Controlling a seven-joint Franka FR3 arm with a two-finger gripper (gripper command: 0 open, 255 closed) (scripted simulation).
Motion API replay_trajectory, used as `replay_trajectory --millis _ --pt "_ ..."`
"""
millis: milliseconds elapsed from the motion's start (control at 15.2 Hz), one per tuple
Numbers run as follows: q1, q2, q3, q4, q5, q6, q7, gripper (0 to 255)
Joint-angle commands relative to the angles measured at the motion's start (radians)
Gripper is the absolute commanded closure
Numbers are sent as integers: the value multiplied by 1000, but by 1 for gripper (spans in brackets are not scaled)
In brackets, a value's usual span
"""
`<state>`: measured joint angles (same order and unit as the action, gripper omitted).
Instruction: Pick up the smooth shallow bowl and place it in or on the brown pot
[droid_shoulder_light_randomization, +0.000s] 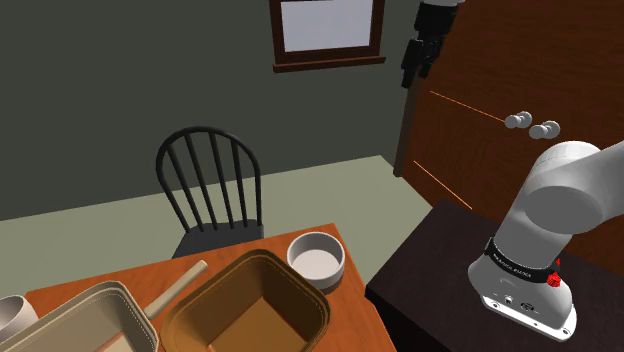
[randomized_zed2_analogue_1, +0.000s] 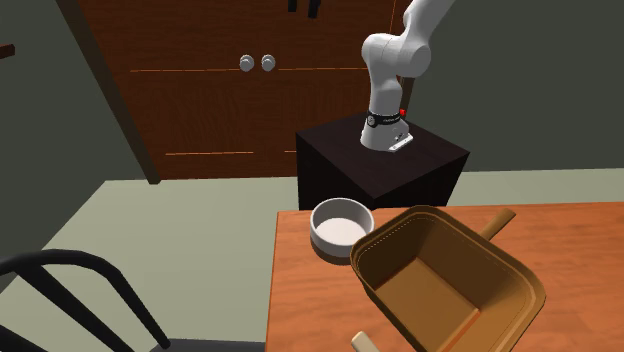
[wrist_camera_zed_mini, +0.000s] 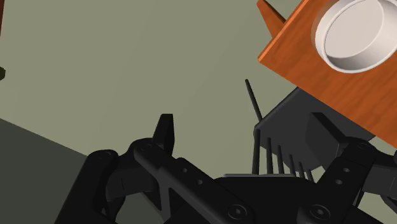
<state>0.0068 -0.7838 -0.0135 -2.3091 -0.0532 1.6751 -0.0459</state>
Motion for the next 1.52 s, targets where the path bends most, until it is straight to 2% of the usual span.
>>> replay_trajectory --millis 0,726,1056,1452 --pt "0 0 0 0 0 0 0 0" --pt "46 64 115 -277 71 316 143 0" --pt "70 159 175 -356 102 480 212 0" --pt "89 334 256 -406 124 693 302 0"
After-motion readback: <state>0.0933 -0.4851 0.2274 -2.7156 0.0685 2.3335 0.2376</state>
